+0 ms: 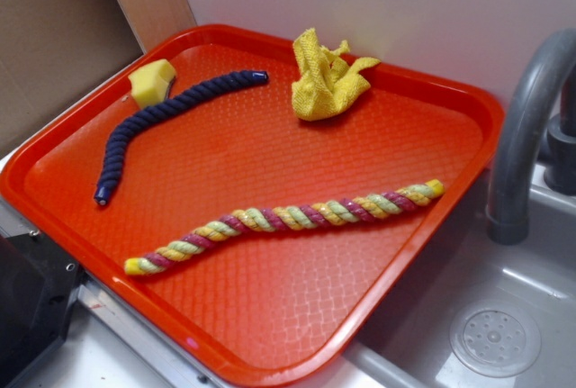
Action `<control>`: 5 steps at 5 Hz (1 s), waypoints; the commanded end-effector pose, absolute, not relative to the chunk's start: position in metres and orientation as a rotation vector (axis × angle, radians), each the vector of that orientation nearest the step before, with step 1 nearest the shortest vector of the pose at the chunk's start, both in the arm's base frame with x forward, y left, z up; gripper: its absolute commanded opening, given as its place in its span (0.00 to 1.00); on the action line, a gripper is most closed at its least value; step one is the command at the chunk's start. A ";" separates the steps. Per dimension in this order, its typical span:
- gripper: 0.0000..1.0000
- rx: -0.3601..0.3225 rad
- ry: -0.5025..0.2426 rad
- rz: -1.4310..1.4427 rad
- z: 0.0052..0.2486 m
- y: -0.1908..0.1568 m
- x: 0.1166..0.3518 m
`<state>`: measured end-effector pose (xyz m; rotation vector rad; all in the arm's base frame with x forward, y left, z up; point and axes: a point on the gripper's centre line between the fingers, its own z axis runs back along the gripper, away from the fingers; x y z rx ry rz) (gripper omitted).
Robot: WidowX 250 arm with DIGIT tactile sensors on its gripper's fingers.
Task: Grab the yellow cloth.
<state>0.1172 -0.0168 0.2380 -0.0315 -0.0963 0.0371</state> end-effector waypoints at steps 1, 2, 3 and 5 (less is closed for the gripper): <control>1.00 -0.032 -0.096 0.037 0.238 -0.017 0.117; 1.00 -0.202 -0.030 0.046 0.208 -0.022 0.165; 1.00 -0.111 -0.098 0.198 0.164 -0.012 0.216; 1.00 -0.144 -0.294 -0.029 0.106 -0.046 0.301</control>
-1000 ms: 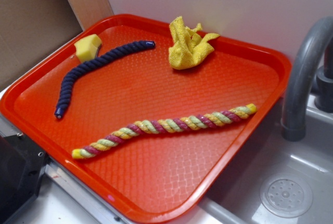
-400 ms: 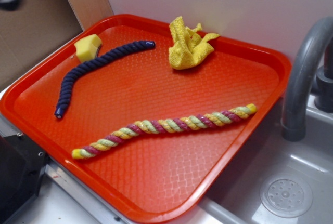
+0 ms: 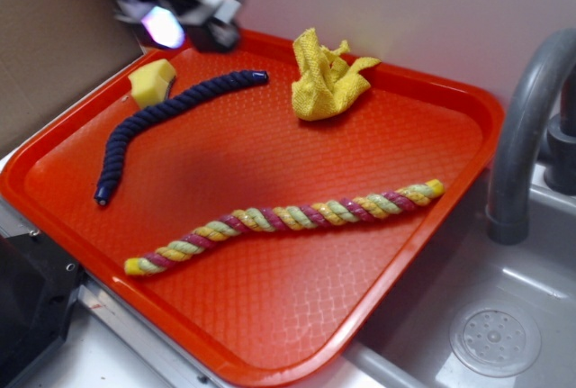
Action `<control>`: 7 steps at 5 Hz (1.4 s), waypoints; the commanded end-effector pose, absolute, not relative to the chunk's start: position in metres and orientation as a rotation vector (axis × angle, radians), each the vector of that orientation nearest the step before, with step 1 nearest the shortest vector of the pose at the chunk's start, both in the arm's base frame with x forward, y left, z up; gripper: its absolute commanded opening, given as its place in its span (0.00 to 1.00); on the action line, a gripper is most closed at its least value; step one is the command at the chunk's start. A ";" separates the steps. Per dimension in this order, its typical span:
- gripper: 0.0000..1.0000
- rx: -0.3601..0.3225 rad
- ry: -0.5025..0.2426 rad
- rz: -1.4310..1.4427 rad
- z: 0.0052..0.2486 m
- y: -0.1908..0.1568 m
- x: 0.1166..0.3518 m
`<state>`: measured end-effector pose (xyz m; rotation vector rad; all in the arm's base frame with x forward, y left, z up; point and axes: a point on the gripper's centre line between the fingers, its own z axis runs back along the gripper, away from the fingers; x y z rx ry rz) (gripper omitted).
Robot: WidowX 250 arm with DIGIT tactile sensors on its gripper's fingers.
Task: Grab the yellow cloth.
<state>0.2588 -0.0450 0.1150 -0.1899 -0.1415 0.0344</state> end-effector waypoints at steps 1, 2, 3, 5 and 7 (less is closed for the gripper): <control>1.00 -0.158 -0.329 -0.099 0.091 -0.051 0.328; 1.00 -0.119 -0.336 -0.142 0.080 -0.060 0.340; 1.00 -0.185 -0.331 -0.152 0.069 -0.063 0.341; 1.00 -0.263 -0.271 -0.284 0.061 -0.092 0.340; 0.00 -0.198 -0.282 -0.308 0.059 -0.096 0.339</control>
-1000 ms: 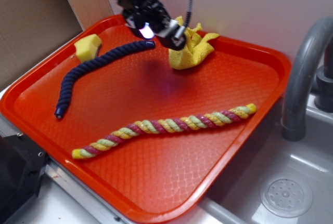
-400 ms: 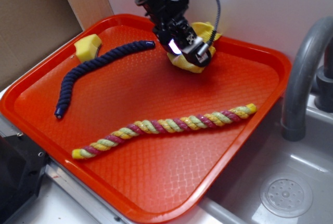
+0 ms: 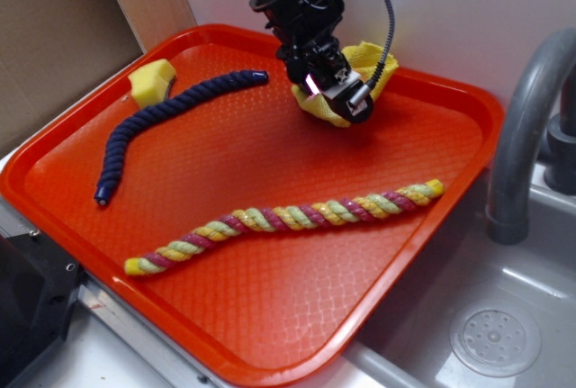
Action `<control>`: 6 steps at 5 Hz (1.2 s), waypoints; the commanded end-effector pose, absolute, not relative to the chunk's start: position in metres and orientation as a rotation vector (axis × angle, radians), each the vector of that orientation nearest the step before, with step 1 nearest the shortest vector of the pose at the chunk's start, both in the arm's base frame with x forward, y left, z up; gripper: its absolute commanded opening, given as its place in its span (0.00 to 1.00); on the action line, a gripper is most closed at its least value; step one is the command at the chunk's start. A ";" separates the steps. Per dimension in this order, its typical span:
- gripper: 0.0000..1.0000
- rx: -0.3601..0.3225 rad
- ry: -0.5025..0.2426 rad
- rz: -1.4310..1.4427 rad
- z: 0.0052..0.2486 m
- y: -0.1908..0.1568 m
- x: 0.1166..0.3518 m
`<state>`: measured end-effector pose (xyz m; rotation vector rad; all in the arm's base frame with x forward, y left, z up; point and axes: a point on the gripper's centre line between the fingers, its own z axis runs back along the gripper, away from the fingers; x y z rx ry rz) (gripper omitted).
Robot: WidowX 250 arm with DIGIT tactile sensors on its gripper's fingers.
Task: Grab the yellow cloth.
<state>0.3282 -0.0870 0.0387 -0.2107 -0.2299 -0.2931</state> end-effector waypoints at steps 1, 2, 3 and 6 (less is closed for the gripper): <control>0.00 -0.242 -0.256 -0.344 0.056 -0.101 0.334; 0.00 -0.220 -0.266 -0.341 0.060 -0.099 0.331; 0.00 -0.213 -0.280 -0.280 0.074 -0.084 0.329; 0.00 -0.057 -0.208 0.113 0.189 0.024 0.257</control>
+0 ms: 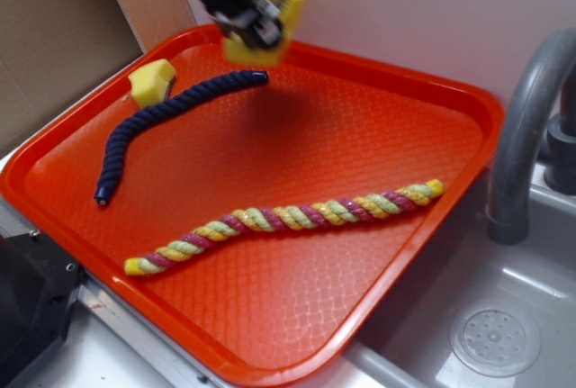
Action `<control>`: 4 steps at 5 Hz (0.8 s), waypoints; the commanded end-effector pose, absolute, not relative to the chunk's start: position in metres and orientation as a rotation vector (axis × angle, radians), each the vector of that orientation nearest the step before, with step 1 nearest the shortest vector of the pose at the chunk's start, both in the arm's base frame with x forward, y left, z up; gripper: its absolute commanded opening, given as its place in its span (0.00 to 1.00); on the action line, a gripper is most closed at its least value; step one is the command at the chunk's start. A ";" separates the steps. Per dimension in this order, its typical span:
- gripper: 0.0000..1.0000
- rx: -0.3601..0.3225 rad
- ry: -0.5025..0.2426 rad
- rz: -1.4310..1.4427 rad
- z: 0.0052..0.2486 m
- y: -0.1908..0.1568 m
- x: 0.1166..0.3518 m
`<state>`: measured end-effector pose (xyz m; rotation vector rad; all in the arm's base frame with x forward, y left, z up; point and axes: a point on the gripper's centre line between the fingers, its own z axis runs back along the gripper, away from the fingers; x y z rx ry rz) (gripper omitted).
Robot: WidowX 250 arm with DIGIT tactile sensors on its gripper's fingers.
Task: Grab the yellow cloth.
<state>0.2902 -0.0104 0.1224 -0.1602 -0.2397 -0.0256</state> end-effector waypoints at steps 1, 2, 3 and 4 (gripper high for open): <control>0.00 -0.128 -0.030 0.234 0.204 0.033 0.215; 0.00 -0.060 -0.086 0.439 0.198 0.016 0.181; 0.00 -0.038 -0.088 0.437 0.191 0.000 0.183; 0.00 -0.019 -0.068 0.419 0.188 -0.006 0.185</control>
